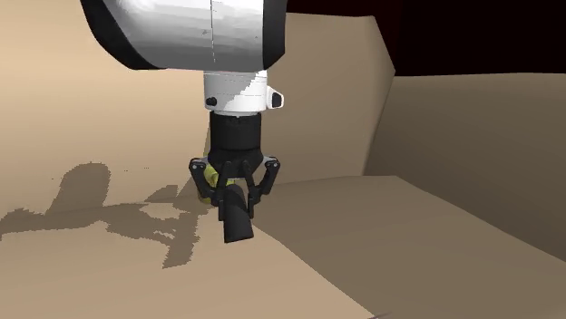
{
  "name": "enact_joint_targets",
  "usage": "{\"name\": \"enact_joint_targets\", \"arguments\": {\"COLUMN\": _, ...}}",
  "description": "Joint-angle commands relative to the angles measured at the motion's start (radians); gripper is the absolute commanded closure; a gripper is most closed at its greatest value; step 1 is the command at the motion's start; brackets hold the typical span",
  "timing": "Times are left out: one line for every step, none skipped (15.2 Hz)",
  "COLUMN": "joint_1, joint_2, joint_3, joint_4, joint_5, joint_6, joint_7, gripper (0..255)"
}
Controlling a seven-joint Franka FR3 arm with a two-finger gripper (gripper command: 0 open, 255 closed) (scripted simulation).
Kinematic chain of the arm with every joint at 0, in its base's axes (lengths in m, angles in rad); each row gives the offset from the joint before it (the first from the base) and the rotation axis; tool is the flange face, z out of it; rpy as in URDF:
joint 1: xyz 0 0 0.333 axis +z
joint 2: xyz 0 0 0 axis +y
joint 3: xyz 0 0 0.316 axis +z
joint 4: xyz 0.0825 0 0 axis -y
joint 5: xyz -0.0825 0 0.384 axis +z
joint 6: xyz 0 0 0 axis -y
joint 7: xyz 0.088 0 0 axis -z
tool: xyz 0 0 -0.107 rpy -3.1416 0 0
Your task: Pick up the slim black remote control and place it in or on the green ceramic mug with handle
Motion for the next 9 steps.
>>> {"name": "enact_joint_targets", "arguments": {"joint_1": 0.001, "joint_2": -0.017, "joint_3": -0.003, "joint_4": 0.018, "joint_5": -0.001, "joint_6": -0.036, "joint_7": 0.004, "gripper": 255}}
{"name": "enact_joint_targets", "arguments": {"joint_1": 0.001, "joint_2": -0.024, "joint_3": -0.004, "joint_4": 0.027, "joint_5": -0.003, "joint_6": -0.051, "joint_7": 0.005, "gripper": 255}}
{"name": "enact_joint_targets", "arguments": {"joint_1": 0.001, "joint_2": -0.031, "joint_3": -0.006, "joint_4": 0.036, "joint_5": -0.004, "joint_6": -0.067, "joint_7": 0.006, "gripper": 255}}
{"name": "enact_joint_targets", "arguments": {"joint_1": 0.000, "joint_2": -0.037, "joint_3": -0.008, "joint_4": 0.046, "joint_5": -0.005, "joint_6": -0.082, "joint_7": 0.006, "gripper": 255}}
{"name": "enact_joint_targets", "arguments": {"joint_1": 0.000, "joint_2": -0.043, "joint_3": -0.010, "joint_4": 0.055, "joint_5": -0.007, "joint_6": -0.098, "joint_7": 0.007, "gripper": 255}}
{"name": "enact_joint_targets", "arguments": {"joint_1": -0.001, "joint_2": -0.048, "joint_3": -0.012, "joint_4": 0.065, "joint_5": -0.008, "joint_6": -0.113, "joint_7": 0.008, "gripper": 255}}
{"name": "enact_joint_targets", "arguments": {"joint_1": -0.001, "joint_2": -0.053, "joint_3": -0.014, "joint_4": 0.075, "joint_5": -0.010, "joint_6": -0.128, "joint_7": 0.009, "gripper": 255}}
{"name": "enact_joint_targets", "arguments": {"joint_1": -0.001, "joint_2": -0.058, "joint_3": -0.016, "joint_4": 0.085, "joint_5": -0.011, "joint_6": -0.143, "joint_7": 0.010, "gripper": 255}}
{"name": "enact_joint_targets", "arguments": {"joint_1": -0.002, "joint_2": -0.063, "joint_3": -0.018, "joint_4": 0.095, "joint_5": -0.012, "joint_6": -0.158, "joint_7": 0.010, "gripper": 255}}
